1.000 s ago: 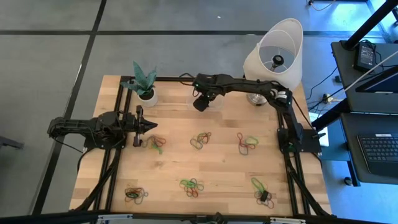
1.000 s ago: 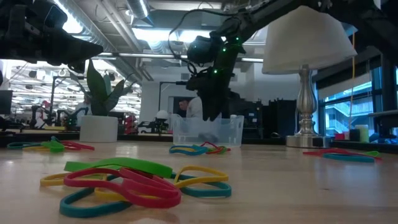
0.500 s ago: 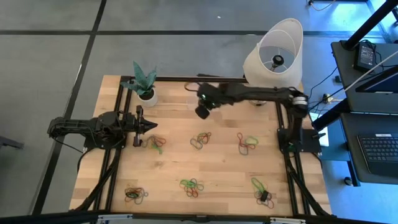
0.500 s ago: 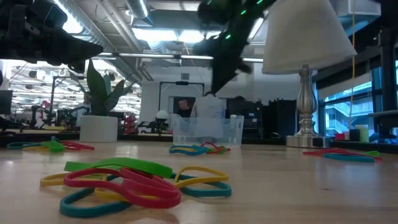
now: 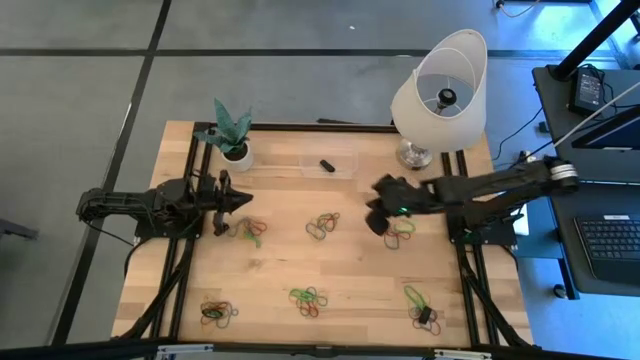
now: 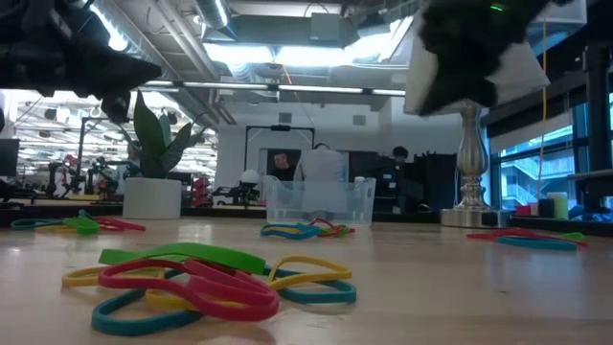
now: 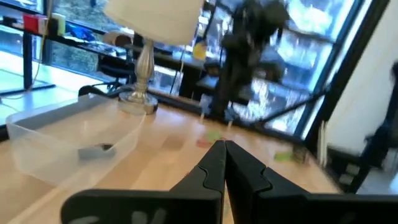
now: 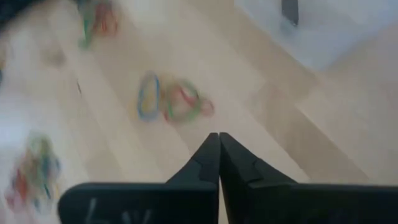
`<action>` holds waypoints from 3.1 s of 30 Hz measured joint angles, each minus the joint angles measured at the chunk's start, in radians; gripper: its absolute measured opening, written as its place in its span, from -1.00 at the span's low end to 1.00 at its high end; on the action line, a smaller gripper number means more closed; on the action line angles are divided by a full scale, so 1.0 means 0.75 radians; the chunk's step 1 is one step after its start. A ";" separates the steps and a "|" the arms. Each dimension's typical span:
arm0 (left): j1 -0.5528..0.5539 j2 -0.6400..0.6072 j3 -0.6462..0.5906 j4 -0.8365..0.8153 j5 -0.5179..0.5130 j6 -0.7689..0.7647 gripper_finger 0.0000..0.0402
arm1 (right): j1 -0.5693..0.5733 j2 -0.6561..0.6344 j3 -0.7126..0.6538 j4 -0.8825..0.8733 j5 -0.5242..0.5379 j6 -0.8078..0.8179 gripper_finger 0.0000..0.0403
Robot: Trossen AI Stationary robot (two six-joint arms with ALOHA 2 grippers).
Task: Pick and place rubber bands into bin
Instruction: Put the green rubber band into the transparent bin
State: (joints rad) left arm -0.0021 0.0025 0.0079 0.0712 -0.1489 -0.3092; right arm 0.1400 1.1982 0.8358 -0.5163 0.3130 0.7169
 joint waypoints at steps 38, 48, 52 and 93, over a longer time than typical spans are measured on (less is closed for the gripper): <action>-0.372 1.741 1.275 -0.979 -0.244 0.098 -0.98 | 0.240 -0.643 -0.555 0.209 -0.026 -0.553 -0.98; -0.409 2.019 1.329 -1.192 0.100 0.194 -0.95 | 0.240 -0.642 -0.555 0.203 -0.027 -0.551 -0.98; -0.405 2.113 1.328 -1.213 0.150 0.245 -0.81 | 0.240 -0.642 -0.555 0.201 -0.027 -0.551 -0.98; -0.397 2.308 1.304 -1.286 0.140 0.386 -0.97 | 0.240 -0.641 -0.555 0.196 -0.027 -0.548 -0.98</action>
State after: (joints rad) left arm -0.2996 1.7338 0.9858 -0.8932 -0.0441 -0.0196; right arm 0.3201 0.7177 0.4198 -0.3695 0.2928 0.3061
